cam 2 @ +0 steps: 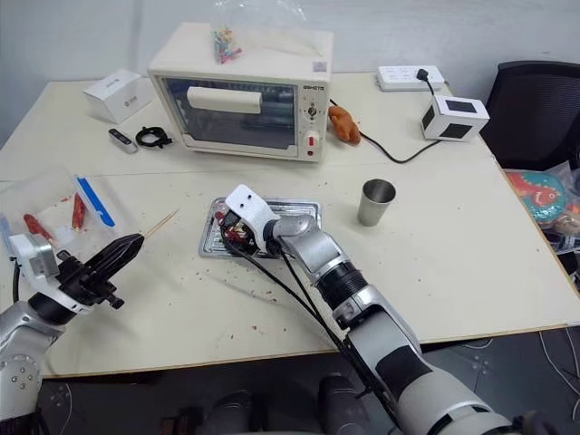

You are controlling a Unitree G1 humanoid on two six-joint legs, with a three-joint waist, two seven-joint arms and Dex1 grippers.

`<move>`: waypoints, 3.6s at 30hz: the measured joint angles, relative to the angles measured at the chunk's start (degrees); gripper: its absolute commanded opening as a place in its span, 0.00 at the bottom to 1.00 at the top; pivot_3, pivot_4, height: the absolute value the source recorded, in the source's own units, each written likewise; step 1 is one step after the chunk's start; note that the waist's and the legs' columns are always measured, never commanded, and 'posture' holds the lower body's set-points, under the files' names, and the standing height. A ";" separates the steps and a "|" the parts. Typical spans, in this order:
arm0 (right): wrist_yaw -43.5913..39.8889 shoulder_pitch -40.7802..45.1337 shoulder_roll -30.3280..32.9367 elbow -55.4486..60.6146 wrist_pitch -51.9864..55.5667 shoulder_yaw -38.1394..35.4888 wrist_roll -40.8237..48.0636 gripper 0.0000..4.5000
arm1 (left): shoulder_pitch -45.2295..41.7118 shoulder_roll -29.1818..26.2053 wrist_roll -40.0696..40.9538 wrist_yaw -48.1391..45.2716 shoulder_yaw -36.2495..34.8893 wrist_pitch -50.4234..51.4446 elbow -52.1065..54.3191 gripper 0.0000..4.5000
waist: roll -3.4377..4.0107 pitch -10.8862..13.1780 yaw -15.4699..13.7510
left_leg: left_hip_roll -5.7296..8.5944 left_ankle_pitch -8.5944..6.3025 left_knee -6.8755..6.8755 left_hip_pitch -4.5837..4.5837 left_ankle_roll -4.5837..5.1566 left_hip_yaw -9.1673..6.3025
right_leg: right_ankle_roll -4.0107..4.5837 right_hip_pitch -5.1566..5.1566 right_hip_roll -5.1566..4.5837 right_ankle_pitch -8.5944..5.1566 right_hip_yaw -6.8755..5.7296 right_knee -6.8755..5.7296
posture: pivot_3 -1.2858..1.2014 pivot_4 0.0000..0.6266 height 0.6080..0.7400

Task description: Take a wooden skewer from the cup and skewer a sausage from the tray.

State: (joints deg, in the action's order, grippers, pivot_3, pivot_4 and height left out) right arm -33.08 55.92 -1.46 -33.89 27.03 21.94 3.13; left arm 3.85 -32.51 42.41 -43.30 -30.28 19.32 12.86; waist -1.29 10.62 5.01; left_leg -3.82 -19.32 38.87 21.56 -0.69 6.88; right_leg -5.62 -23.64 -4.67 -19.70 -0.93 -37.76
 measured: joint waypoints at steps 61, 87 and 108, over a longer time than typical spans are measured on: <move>-51.47 -9.24 30.09 25.49 -13.07 -4.29 12.72 0.05 | -10.38 -13.26 -0.97 -22.67 16.19 6.17 1.88 0.00 | 0.10 0.06 -0.63 | 0.01 -0.01 0.10 -0.05 0.01 0.02 | 0.01 0.06 0.04 -0.01 -0.01 0.02 | 0.52 0.24 1.00; -53.31 -7.28 33.50 21.96 -13.68 -3.96 10.81 0.05 | -11.16 -11.85 -3.35 -22.56 16.00 5.52 -0.22 0.00 | 0.10 0.06 -0.61 | 0.00 -0.01 0.14 -0.05 0.01 0.02 | 0.01 0.05 0.05 -0.01 -0.02 -0.02 | 0.52 0.24 1.00; -52.53 -6.83 31.25 20.85 -13.38 -4.19 10.87 0.05 | -13.65 -11.50 -3.31 -22.39 17.01 6.37 -0.13 0.00 | 0.10 0.06 -0.64 | 0.01 -0.01 0.17 -0.05 0.01 0.02 | 0.01 0.05 0.06 -0.01 -0.02 -0.06 | 0.52 0.24 1.00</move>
State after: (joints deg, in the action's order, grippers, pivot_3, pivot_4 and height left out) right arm -85.62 49.10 29.79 -13.04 13.66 17.75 13.99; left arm -9.80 -44.01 39.10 -65.69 -13.27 25.69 12.72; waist -1.19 10.68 4.38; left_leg -3.81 -19.33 39.04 21.51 -0.68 6.90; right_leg -5.62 -23.58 -4.61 -19.71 -0.95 -37.82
